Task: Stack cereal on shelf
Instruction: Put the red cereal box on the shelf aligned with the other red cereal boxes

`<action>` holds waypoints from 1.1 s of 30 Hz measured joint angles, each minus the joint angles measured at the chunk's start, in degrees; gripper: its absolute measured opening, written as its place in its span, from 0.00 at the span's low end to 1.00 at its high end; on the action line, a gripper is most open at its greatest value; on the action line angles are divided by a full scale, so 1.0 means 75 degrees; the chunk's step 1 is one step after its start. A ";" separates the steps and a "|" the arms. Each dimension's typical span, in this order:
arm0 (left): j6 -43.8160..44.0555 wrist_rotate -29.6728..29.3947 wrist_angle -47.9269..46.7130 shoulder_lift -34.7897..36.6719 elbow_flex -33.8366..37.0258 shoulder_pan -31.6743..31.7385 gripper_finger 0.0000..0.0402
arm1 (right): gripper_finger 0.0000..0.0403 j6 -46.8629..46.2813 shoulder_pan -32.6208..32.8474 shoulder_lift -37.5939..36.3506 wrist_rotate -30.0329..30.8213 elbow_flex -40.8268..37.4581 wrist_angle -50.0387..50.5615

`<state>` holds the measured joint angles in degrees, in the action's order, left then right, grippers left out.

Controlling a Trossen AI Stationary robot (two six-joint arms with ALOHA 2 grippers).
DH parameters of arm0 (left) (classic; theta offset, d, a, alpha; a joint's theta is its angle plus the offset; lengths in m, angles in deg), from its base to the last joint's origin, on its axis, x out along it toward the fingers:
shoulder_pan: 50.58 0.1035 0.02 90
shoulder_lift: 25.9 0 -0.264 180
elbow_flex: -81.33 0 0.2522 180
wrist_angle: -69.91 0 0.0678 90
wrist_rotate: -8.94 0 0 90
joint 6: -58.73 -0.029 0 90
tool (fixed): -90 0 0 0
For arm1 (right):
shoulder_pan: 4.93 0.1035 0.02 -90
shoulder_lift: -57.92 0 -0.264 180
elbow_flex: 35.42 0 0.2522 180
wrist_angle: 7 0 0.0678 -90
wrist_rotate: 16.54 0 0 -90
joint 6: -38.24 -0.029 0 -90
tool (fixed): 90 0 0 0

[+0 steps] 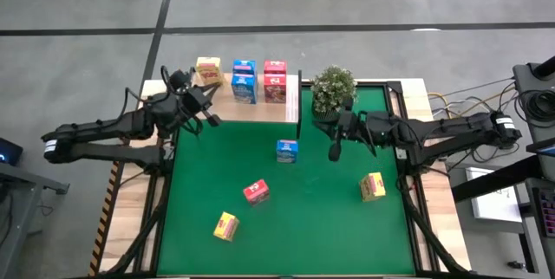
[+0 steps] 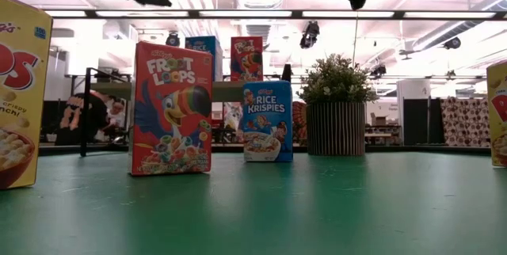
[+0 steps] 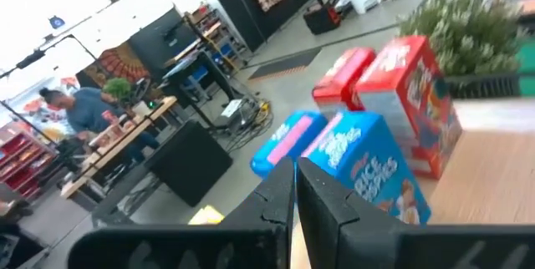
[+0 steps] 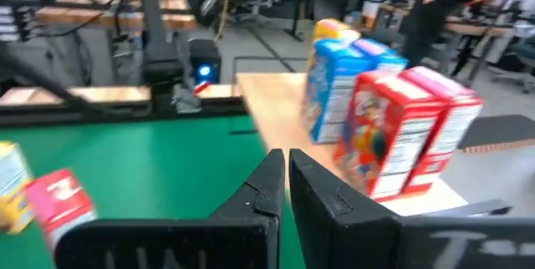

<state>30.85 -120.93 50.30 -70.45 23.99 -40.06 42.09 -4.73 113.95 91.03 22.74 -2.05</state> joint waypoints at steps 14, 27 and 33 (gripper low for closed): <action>0.1542 0.1976 -0.0032 0.0676 0.0955 -0.0011 0.00 | 0.03 -0.0035 -0.0778 0.0000 -0.0403 0.0415 0.0341; 0.4545 0.5307 0.0582 -0.0016 0.0783 -0.0974 0.00 | 0.03 0.0584 -0.0768 0.0014 -0.0400 0.0414 0.0569; 0.6900 0.5318 -0.0572 -0.0779 -0.0125 -0.1881 0.00 | 0.03 0.1305 -0.0780 0.0390 -0.0398 0.0243 0.0559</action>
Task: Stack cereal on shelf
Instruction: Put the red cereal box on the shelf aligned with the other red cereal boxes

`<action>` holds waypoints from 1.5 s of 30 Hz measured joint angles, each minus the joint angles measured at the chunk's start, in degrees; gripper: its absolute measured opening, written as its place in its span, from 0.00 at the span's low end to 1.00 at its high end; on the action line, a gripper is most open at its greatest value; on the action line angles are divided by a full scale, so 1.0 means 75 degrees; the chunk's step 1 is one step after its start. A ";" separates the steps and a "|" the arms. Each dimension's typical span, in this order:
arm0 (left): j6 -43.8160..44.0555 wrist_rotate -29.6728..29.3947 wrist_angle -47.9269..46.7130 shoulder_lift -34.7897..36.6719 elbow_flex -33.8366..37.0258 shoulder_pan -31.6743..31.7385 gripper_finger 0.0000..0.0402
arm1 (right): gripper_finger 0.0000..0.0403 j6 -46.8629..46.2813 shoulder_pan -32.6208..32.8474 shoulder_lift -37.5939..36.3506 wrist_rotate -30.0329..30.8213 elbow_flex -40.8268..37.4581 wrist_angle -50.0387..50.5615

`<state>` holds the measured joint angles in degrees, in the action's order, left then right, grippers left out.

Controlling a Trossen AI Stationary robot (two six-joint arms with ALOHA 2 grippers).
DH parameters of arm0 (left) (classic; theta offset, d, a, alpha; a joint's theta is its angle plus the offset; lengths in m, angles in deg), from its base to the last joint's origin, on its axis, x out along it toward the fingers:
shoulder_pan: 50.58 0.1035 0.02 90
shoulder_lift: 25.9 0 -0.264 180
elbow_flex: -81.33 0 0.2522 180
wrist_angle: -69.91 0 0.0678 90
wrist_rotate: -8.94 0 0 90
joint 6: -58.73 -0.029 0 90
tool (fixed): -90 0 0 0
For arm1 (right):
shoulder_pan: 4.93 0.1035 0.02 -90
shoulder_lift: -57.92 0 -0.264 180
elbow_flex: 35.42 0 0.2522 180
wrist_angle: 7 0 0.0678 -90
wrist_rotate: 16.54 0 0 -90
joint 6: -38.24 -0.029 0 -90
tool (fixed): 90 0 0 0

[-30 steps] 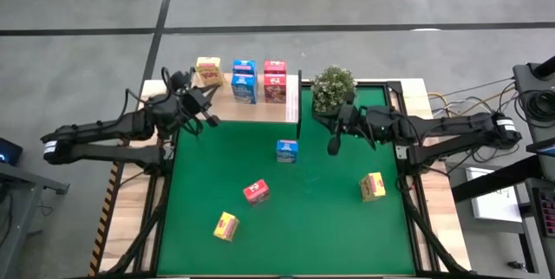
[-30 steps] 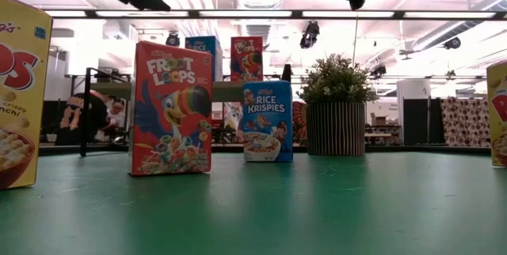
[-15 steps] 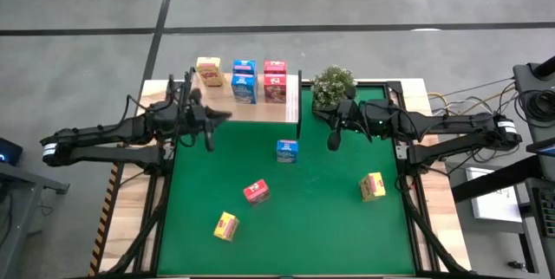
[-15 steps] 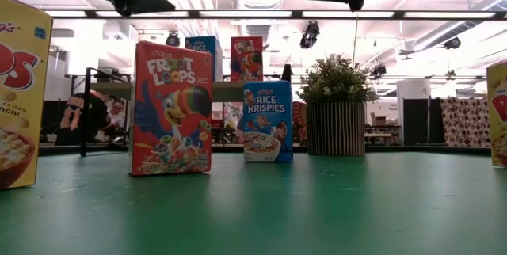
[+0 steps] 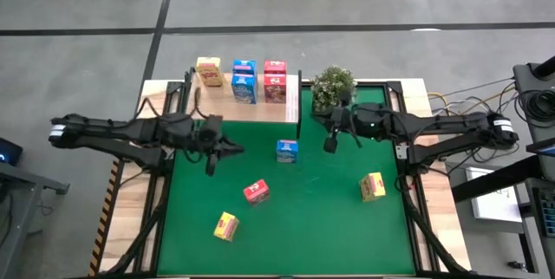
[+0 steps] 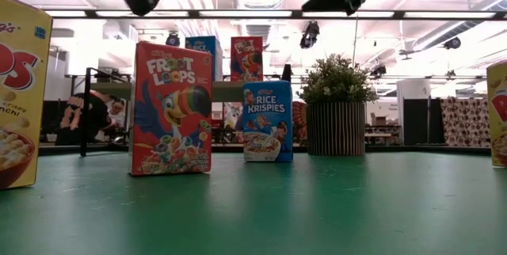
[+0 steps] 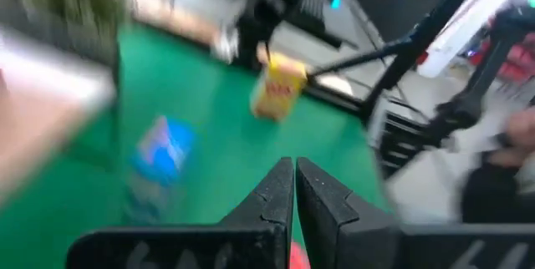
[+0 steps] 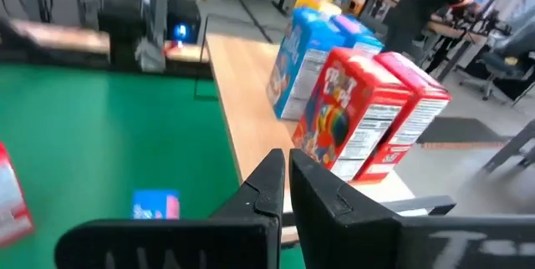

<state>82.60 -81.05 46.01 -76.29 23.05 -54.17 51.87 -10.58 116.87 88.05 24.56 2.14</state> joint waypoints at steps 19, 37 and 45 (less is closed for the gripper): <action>0.5297 -0.1295 -0.5639 -0.4343 -0.4729 -0.2080 0.00 | 0.03 0.1255 -0.0001 0.0656 0.0001 0.0549 -0.0037; 0.5509 -0.0774 -0.7134 -0.6402 -0.6171 -0.2173 0.53 | 0.03 0.0655 0.0000 0.0642 0.0000 0.0522 0.0632; 0.5259 -0.1088 -0.7430 -0.6663 -0.6168 -0.2171 0.73 | 0.03 0.0573 0.0000 0.0642 0.0000 0.0522 0.0627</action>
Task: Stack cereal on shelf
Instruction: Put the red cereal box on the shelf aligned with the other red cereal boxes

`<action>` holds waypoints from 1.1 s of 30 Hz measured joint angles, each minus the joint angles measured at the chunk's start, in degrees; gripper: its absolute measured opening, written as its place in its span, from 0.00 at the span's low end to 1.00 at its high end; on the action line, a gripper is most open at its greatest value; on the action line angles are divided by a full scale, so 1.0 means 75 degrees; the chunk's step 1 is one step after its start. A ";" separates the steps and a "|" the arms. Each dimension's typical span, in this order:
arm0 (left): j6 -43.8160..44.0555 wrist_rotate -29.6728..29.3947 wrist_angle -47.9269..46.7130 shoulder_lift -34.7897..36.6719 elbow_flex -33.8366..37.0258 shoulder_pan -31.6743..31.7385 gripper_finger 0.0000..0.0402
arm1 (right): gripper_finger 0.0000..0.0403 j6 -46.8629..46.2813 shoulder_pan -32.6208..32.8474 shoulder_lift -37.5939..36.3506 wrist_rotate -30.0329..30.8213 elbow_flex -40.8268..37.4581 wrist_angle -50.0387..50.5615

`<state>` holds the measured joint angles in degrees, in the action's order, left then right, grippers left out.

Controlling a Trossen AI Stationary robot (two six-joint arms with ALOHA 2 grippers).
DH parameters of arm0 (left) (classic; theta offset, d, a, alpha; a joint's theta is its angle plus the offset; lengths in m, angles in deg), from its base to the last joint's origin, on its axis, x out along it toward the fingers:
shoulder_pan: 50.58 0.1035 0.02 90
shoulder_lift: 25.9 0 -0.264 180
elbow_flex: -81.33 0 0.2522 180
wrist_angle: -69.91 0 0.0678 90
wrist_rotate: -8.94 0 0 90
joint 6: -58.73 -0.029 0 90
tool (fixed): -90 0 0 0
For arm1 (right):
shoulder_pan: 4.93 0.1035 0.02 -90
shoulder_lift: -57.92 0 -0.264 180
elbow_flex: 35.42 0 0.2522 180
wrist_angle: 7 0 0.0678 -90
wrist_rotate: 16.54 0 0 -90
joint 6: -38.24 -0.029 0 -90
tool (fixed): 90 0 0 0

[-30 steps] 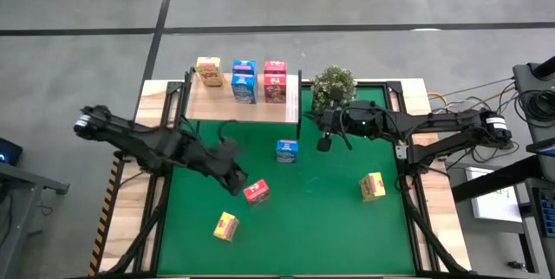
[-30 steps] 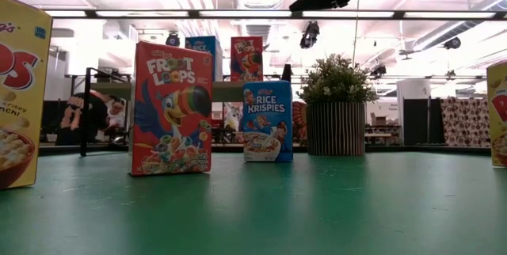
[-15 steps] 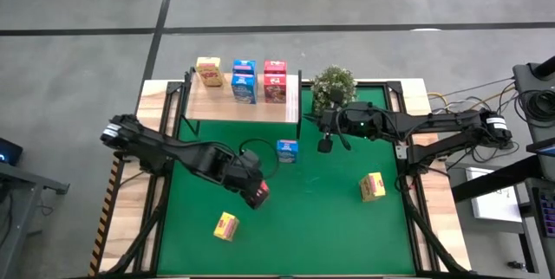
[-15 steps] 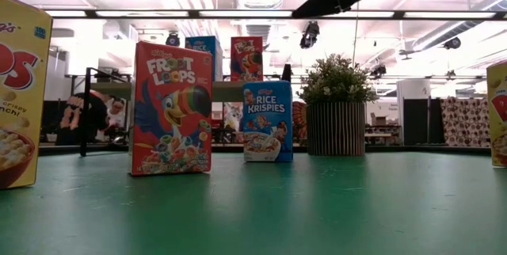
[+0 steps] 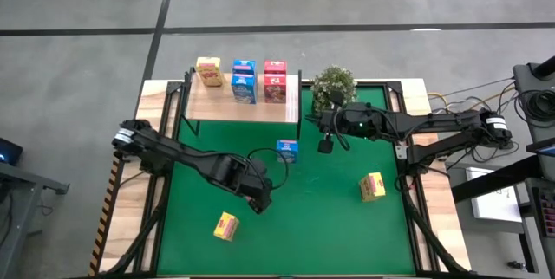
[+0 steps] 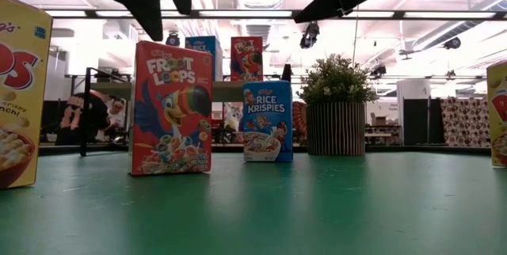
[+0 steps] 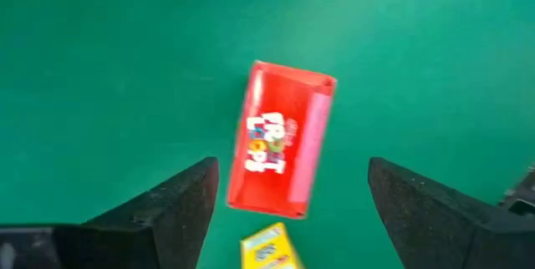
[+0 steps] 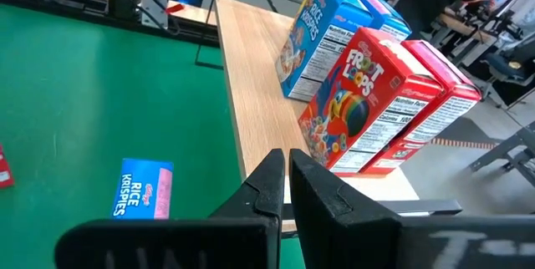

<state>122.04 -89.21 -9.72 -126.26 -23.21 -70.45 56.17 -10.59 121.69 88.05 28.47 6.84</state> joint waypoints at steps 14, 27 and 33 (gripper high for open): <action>-0.0981 -0.0452 0.0051 -0.0559 0.0003 -0.0060 0.71 | 0.03 0.0003 0.0000 -0.0003 -0.0003 -0.0003 -0.0019; -0.1239 -0.1132 -0.0137 -0.1083 0.0008 -0.0398 0.70 | 0.03 0.0082 0.0000 -0.0002 -0.0003 -0.0006 -0.0170; -0.1302 -0.1126 -0.0174 -0.1333 0.0012 -0.0608 0.64 | 0.03 0.0016 0.0000 0.0000 -0.0003 -0.0006 -0.0224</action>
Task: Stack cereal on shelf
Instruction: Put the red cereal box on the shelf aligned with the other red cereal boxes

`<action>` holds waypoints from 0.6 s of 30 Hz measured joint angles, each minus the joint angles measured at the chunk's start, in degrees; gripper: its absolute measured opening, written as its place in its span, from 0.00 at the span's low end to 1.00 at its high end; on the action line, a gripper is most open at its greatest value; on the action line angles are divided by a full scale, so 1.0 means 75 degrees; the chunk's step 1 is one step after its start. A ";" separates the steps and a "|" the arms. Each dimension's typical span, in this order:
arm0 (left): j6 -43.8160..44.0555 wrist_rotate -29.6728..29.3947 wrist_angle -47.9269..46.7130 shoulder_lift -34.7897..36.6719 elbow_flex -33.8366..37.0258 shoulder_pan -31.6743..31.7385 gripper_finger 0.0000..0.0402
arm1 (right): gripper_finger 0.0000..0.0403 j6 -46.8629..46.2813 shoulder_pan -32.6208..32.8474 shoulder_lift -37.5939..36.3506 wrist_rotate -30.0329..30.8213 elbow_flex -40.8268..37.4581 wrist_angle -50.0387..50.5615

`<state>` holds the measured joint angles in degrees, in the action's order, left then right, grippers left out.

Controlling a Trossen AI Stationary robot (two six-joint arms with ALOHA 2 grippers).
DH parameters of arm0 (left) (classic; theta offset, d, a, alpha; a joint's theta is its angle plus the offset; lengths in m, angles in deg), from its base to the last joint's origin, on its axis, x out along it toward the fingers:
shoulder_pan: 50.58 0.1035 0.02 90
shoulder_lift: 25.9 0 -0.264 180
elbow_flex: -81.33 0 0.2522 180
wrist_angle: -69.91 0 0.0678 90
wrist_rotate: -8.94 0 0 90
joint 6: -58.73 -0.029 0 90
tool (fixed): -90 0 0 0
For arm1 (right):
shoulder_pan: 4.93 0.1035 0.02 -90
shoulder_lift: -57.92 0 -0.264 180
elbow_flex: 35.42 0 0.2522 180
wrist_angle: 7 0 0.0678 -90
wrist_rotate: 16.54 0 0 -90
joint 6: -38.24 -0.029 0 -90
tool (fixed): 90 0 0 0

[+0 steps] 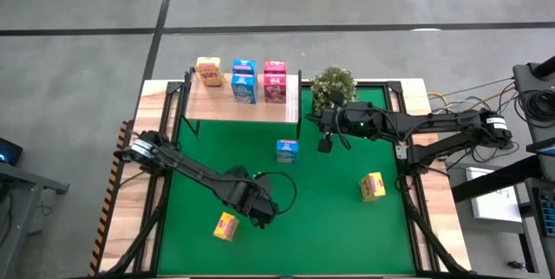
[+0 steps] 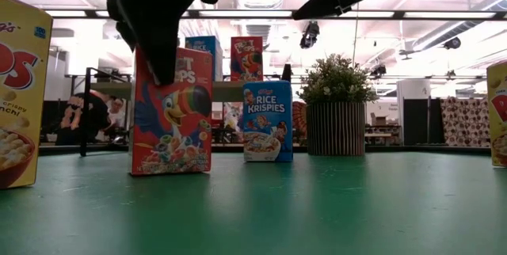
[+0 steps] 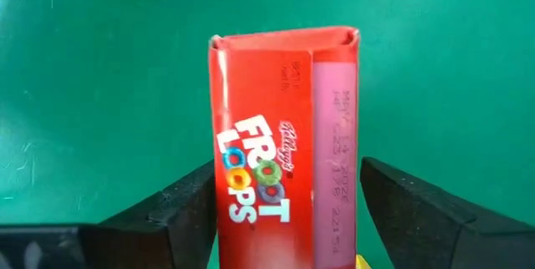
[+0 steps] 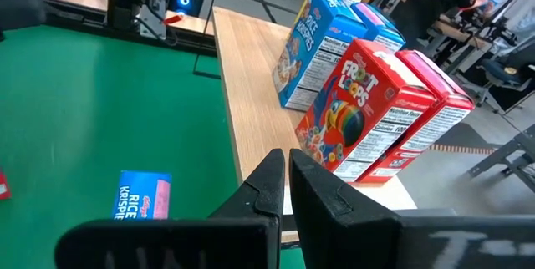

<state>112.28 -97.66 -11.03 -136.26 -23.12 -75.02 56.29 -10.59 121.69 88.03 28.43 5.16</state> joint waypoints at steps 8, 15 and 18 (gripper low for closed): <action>-0.0100 -0.0003 -0.0050 0.0046 0.0000 -0.0018 0.51 | 0.03 -0.0004 -0.0002 0.0000 0.0000 0.0000 -0.0049; -0.0608 -0.0091 -0.0057 0.0058 -0.0002 -0.0018 0.44 | 0.03 -0.0004 -0.0001 0.0003 0.0000 0.0000 -0.0017; -0.0857 -0.0093 -0.0125 0.0058 -0.0115 -0.0018 0.43 | 0.03 -0.0007 -0.0003 0.0003 -0.0001 0.0000 0.0033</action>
<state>105.85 -98.36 -11.96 -135.83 -23.99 -75.15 56.24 -10.61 121.71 88.03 28.43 5.41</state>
